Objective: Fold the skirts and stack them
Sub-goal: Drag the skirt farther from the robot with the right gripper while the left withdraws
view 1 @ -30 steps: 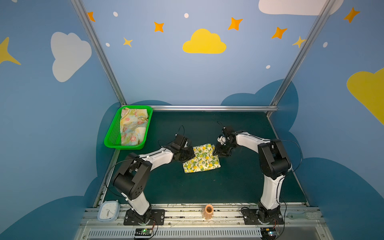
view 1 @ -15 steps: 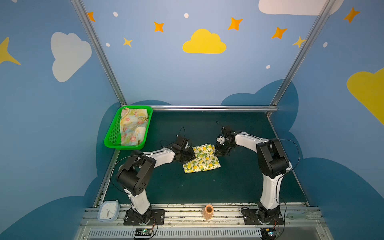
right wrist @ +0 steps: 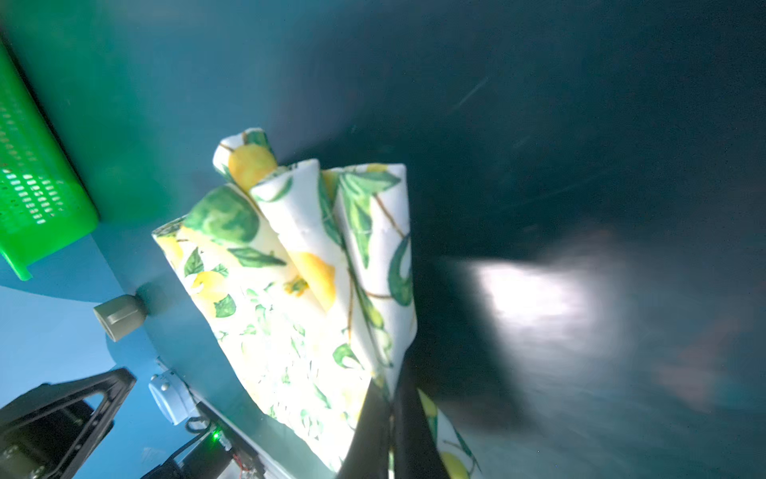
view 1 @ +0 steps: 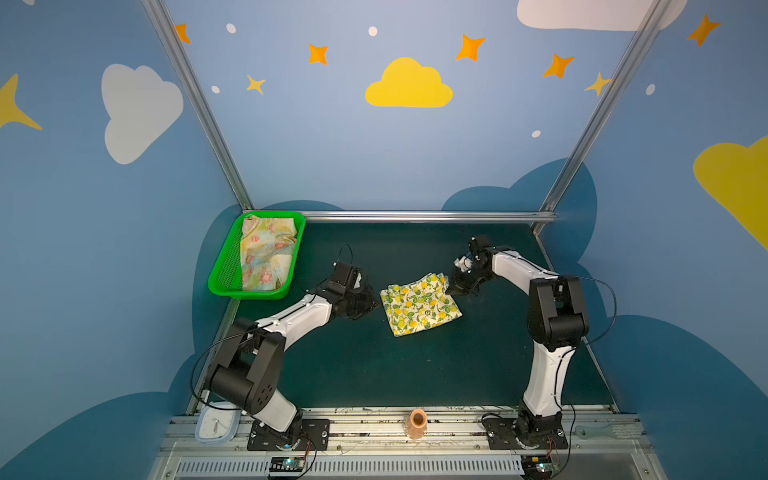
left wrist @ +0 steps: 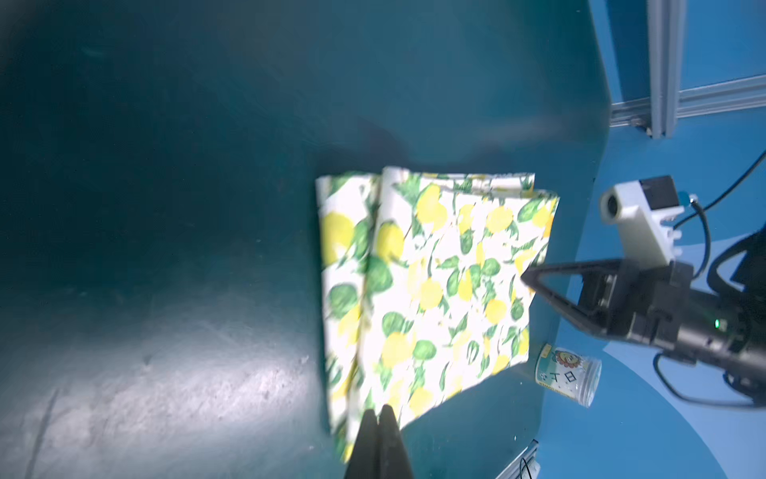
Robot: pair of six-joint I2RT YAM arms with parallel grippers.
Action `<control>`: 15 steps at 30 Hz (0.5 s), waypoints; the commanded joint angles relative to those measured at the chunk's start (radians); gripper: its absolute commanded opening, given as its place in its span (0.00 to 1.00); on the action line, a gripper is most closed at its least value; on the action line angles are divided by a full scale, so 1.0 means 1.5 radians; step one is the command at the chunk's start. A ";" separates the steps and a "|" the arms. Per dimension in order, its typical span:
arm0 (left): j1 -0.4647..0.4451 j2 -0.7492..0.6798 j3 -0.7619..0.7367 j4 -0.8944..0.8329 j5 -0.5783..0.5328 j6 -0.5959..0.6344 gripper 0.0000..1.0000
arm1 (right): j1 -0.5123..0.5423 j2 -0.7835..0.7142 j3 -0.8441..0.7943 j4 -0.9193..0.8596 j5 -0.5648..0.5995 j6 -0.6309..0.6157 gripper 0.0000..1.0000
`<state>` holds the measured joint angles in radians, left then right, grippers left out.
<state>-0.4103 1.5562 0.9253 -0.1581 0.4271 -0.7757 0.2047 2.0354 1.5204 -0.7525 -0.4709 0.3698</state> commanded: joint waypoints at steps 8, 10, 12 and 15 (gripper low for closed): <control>0.003 -0.078 -0.027 -0.036 -0.054 -0.015 0.07 | -0.145 0.086 0.139 -0.180 -0.023 -0.124 0.00; 0.003 -0.102 -0.046 -0.027 -0.076 -0.028 0.09 | -0.174 0.099 0.167 -0.196 -0.042 -0.135 0.00; 0.004 -0.120 -0.055 -0.024 -0.093 -0.036 0.10 | -0.195 0.118 0.206 -0.219 -0.052 -0.149 0.00; 0.003 -0.133 -0.052 -0.040 -0.107 -0.036 0.14 | -0.224 0.151 0.272 -0.265 -0.047 -0.167 0.00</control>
<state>-0.4103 1.3785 0.8459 -0.2024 0.3191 -0.8207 -0.1055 2.2379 1.8526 -1.0504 -0.5163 0.1738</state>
